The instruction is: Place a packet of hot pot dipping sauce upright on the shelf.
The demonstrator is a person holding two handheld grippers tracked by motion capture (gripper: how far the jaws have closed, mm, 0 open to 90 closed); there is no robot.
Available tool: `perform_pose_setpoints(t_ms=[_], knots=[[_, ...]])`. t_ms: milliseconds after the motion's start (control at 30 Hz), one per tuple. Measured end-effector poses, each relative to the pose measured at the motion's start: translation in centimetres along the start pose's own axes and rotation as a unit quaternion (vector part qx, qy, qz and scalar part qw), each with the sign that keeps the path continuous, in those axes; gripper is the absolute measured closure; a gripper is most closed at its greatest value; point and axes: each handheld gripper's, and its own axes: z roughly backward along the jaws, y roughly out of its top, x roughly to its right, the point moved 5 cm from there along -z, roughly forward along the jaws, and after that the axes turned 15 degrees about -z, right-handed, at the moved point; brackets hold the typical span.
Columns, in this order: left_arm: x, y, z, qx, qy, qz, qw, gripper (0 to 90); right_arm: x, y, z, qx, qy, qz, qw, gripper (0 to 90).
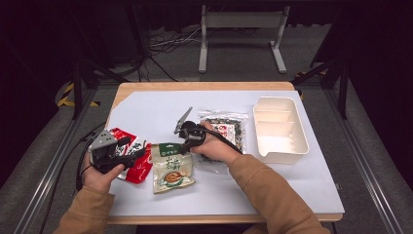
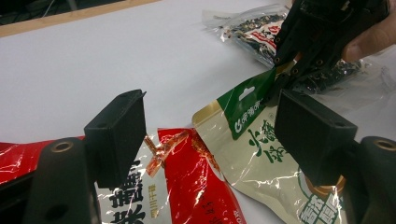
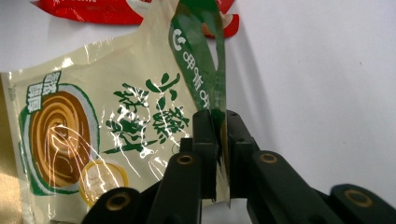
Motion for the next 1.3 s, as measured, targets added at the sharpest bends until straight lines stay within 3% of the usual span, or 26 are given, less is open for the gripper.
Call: perform_pose_setpoints(t_ms=[133,733,1100,1300], knots=[[-0.1,0.0,0.0,-0.001,0.002,-0.006,1.0000,25.5,-0.2,0.0,0.1,-0.002,-0.005,0.003,1.0000,89.0],[-0.5,-0.4,-0.1,-0.014,0.013,0.008,0.9998,25.7,-1.4,0.4,1.5,-0.008,-0.016,0.026,0.9995,89.6],[-1.0,-0.7,0.0,-0.017,0.026,0.020,0.9993,25.8,-3.4,0.6,3.8,0.000,-0.021,0.041,0.9989,89.6],[-1.7,-1.2,0.1,-0.026,0.044,0.040,0.9979,26.0,-4.7,0.6,4.8,0.006,-0.023,0.050,0.9985,89.6]])
